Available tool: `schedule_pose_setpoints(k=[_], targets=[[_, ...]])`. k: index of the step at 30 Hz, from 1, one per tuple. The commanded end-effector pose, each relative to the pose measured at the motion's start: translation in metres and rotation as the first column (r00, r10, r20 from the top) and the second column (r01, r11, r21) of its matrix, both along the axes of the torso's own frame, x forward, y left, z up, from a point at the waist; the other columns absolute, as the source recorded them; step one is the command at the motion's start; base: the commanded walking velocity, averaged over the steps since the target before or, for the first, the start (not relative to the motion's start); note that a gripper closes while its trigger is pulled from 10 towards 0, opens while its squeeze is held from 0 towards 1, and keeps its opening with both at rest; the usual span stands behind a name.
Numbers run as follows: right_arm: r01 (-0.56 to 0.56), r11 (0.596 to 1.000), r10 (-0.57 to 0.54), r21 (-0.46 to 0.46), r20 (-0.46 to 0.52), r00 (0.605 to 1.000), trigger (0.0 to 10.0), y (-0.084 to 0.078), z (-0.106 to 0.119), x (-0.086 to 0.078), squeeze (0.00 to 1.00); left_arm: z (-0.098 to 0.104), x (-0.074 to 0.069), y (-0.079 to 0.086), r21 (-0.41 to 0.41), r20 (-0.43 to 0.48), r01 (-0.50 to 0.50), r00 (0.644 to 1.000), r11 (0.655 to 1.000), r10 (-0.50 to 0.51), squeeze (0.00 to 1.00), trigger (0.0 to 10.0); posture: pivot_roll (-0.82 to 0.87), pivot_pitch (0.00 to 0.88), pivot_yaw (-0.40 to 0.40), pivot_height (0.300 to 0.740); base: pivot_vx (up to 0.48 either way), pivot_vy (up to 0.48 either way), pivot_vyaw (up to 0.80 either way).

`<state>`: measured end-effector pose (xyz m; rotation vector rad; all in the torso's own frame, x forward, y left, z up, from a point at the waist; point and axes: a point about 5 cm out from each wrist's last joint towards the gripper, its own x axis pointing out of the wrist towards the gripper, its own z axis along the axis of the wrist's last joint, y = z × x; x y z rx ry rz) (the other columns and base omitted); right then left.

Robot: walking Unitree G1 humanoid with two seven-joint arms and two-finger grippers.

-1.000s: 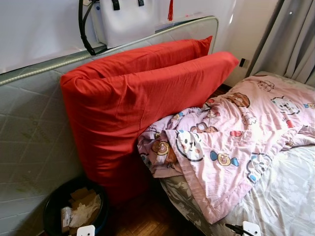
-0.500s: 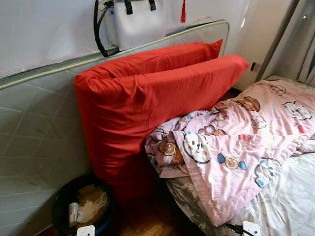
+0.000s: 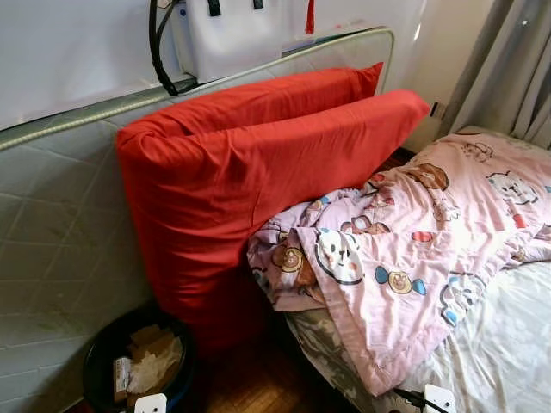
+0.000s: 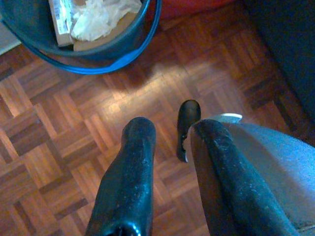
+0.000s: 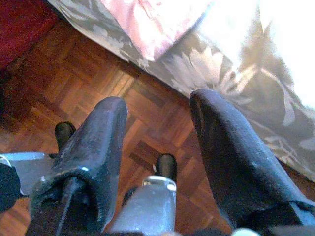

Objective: Clean up the room

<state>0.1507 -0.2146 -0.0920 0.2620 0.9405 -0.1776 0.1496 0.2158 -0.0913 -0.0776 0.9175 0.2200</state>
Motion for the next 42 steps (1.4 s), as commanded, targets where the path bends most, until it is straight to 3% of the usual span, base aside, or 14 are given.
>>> schedule_pose_setpoints(k=[1,20,21,22,23,24,32,37,38,39,40,41,42], targets=[[0.006,1.000,-0.006,0.005,0.002,1.000,10.0,0.001,0.000,0.000,0.00,-0.001,-0.003,0.002,-0.003,-0.010,-0.002,1.000,1.000,0.002,0.00,10.0,0.07,0.000,0.001,0.740,0.255,0.000,0.00],[0.005,1.000,-0.005,0.007,0.005,1.000,10.0,0.003,0.000,0.000,0.00,0.000,-0.002,0.003,0.002,-0.009,0.021,1.000,1.000,-0.020,0.00,10.0,0.06,0.000,0.015,0.740,0.295,0.000,0.00],[-0.004,1.000,0.004,0.012,0.030,1.000,10.0,0.008,0.002,0.009,0.00,0.000,-0.002,0.003,0.002,-0.009,0.021,1.000,1.000,-0.021,0.00,10.0,0.06,0.000,0.014,0.740,0.356,0.000,0.00],[-0.032,0.999,0.029,0.023,0.107,0.994,10.0,0.028,0.013,0.038,0.00,0.000,-0.002,0.003,0.002,-0.009,0.023,1.000,1.000,-0.023,0.00,10.0,0.06,0.000,0.014,0.740,0.349,0.000,0.00],[-0.032,0.999,0.029,0.023,0.107,0.994,10.0,0.028,0.013,0.038,0.00,0.000,-0.002,0.003,0.002,-0.009,0.023,1.000,1.000,-0.023,0.00,10.0,0.06,0.000,0.014,0.740,0.349,0.000,0.00],[-0.047,0.999,0.042,0.029,0.148,0.988,10.0,0.040,0.019,0.053,0.00,0.000,-0.002,0.003,0.004,-0.007,0.025,1.000,1.000,-0.025,0.00,10.0,0.06,0.000,0.014,0.740,0.000,0.000,0.00],[-0.012,0.999,0.006,0.030,0.186,0.982,10.0,0.033,0.022,0.054,0.00,0.003,0.002,0.003,0.013,0.058,0.031,0.998,0.999,-0.032,0.00,10.0,0.06,0.000,0.007,0.740,0.000,0.000,0.00],[-0.013,1.000,0.016,-0.012,0.256,0.966,10.0,0.025,0.031,0.066,0.00,0.008,0.008,0.001,0.005,0.136,0.046,0.990,0.999,-0.046,0.00,10.0,0.07,0.000,-0.004,0.740,0.000,0.000,0.00],[-0.001,1.000,0.009,-0.029,0.281,0.960,10.0,0.022,0.035,0.070,0.00,0.015,0.020,0.003,0.015,0.199,0.052,0.979,0.999,-0.054,0.00,10.0,0.07,0.000,-0.007,0.740,0.000,0.000,0.00],[0.012,0.999,0.000,-0.040,0.299,0.954,10.0,0.019,0.038,0.074,0.00,0.036,0.052,0.008,0.045,0.328,0.064,0.942,0.997,-0.075,0.00,10.0,0.08,0.000,-0.008,0.740,0.000,0.000,0.00],[0.027,0.999,-0.011,-0.046,0.328,0.945,10.0,0.017,0.041,0.077,0.00,0.064,0.087,0.009,0.079,0.473,0.072,0.875,0.994,-0.101,0.00,10.0,0.08,0.000,-0.009,0.740,0.000,0.000,0.00],[0.036,0.998,-0.019,-0.044,0.348,0.937,10.0,0.015,0.044,0.080,0.00,0.073,0.095,0.008,0.091,0.518,0.075,0.848,0.993,-0.112,0.00,10.0,0.07,0.000,-0.007,0.740,0.000,0.000,0.00],[0.036,0.998,-0.019,-0.044,0.348,0.937,10.0,0.015,0.044,0.080,0.00,0.073,0.095,0.008,0.091,0.518,0.075,0.848,0.993,-0.112,0.00,10.0,0.07,0.000,-0.007,0.740,0.000,0.000,0.00]])
